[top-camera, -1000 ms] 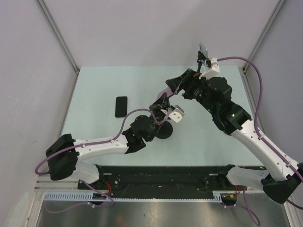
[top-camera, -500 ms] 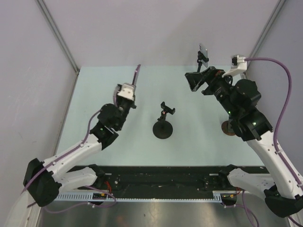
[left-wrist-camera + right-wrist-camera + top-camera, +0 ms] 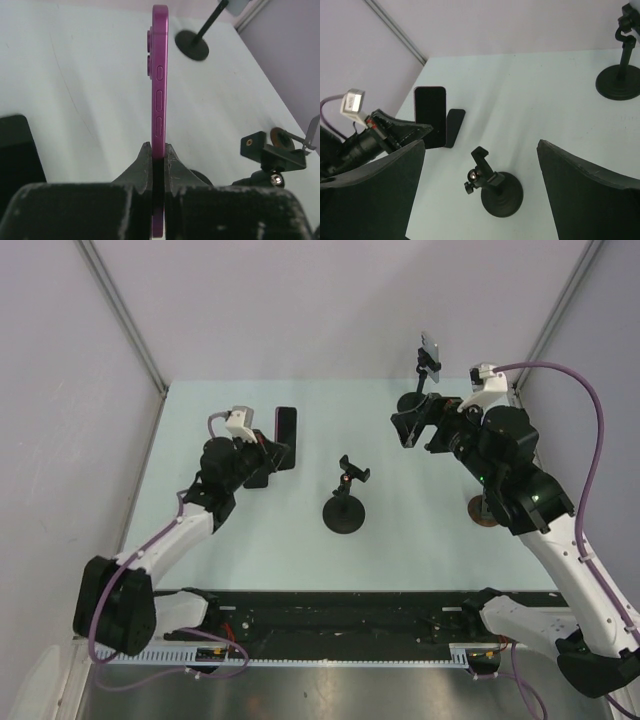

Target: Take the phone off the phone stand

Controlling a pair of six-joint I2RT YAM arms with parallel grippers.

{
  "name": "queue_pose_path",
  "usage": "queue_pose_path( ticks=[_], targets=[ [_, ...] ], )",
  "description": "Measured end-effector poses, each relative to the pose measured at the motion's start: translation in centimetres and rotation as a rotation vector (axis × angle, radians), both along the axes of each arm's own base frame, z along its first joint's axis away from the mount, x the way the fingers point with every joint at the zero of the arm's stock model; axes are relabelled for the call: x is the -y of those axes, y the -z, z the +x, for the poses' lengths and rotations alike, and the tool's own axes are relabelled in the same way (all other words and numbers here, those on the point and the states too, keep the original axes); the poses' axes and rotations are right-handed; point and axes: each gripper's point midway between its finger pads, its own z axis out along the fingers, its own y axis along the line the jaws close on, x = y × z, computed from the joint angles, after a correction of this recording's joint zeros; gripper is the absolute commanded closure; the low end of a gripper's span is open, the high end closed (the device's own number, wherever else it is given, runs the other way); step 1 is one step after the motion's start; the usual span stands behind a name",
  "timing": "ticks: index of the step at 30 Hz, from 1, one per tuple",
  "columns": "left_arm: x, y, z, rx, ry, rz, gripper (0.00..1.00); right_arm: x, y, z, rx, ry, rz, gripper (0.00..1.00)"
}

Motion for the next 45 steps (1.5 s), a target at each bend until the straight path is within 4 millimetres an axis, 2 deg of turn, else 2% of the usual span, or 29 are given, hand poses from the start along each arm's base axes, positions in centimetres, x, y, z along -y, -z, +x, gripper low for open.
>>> queue_pose_path(
  ticks=[6,11,18,23,32,41,45],
  targets=[
    [0.2,7.1,1.2,-0.301,0.031,-0.117,0.99,-0.3,1.8,0.0,-0.047,-0.026,-0.052,0.0],
    [-0.1,11.9,2.3,-0.475,0.002,-0.156,0.99,-0.3,3.0,-0.2,-0.078,-0.031,-0.086,0.0],
    [0.4,15.1,5.0,-0.572,-0.016,-0.185,1.0,-0.2,5.6,-0.3,-0.16,-0.034,-0.13,0.0],
    [-0.5,17.8,5.7,-0.635,-0.052,-0.191,1.0,0.0,6.4,-0.6,-0.187,-0.033,-0.146,0.0],
    [-1.1,18.2,6.9,-0.645,-0.057,-0.219,0.86,0.3,7.1,-0.8,-0.215,-0.023,-0.164,0.0],
    [-2.1,18.8,6.9,-0.656,-0.071,-0.228,0.76,0.3,7.3,-0.7,-0.22,-0.023,-0.168,0.0],
    [-2.6,19.1,6.8,-0.665,-0.083,-0.227,0.64,0.2,7.6,-0.5,-0.228,-0.023,-0.175,0.0]
  ],
)
